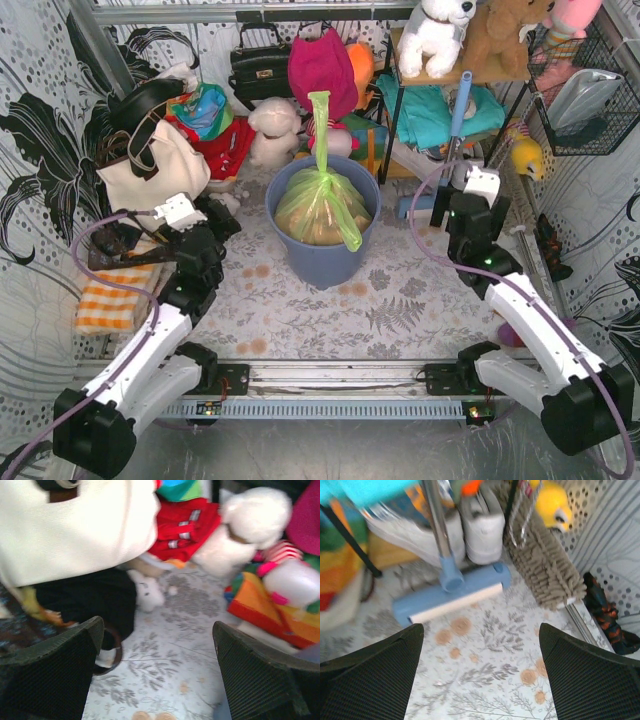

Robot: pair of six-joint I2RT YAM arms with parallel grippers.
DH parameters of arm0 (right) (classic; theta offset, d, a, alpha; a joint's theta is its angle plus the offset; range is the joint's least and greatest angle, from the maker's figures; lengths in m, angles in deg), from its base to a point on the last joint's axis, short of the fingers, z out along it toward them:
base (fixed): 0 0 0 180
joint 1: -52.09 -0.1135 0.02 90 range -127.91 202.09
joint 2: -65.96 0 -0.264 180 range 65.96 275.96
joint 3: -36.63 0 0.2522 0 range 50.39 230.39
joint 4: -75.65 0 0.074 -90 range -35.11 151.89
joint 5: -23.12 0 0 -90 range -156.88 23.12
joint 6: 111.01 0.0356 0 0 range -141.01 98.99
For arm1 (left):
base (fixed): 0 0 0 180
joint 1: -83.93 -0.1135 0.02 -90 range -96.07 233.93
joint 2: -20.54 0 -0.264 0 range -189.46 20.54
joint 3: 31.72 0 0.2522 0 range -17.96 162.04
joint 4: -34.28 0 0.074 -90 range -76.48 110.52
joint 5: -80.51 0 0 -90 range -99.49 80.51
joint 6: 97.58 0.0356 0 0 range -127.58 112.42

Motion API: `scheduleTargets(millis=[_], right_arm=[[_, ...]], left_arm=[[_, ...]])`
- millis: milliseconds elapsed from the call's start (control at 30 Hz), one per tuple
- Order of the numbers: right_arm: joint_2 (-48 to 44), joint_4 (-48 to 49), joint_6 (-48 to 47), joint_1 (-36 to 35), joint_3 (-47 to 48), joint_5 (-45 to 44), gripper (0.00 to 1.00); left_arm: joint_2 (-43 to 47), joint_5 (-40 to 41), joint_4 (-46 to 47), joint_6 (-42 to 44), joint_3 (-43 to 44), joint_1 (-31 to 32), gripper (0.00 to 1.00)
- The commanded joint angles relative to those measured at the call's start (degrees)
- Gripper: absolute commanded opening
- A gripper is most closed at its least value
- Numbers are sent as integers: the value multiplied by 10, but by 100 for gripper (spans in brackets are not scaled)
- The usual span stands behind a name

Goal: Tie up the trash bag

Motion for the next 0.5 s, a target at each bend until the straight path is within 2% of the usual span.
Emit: scheduleTargets(millis=[0, 67, 200, 333, 467], right_arm=[[-15, 113, 2, 37, -113, 16, 97], [-16, 167, 4, 69, -171, 6, 97], [-1, 320, -18, 117, -278, 11, 97], [46, 440, -65, 130, -338, 6, 97], [82, 559, -91, 132, -381, 14, 97]], left_arm=[[-24, 117, 52, 15, -32, -6, 98], [-40, 128, 90, 23, -58, -6, 98], [-69, 103, 267, 57, -150, -8, 98], [-120, 118, 432, 103, -234, -10, 98], [-193, 110, 575, 147, -270, -15, 98]])
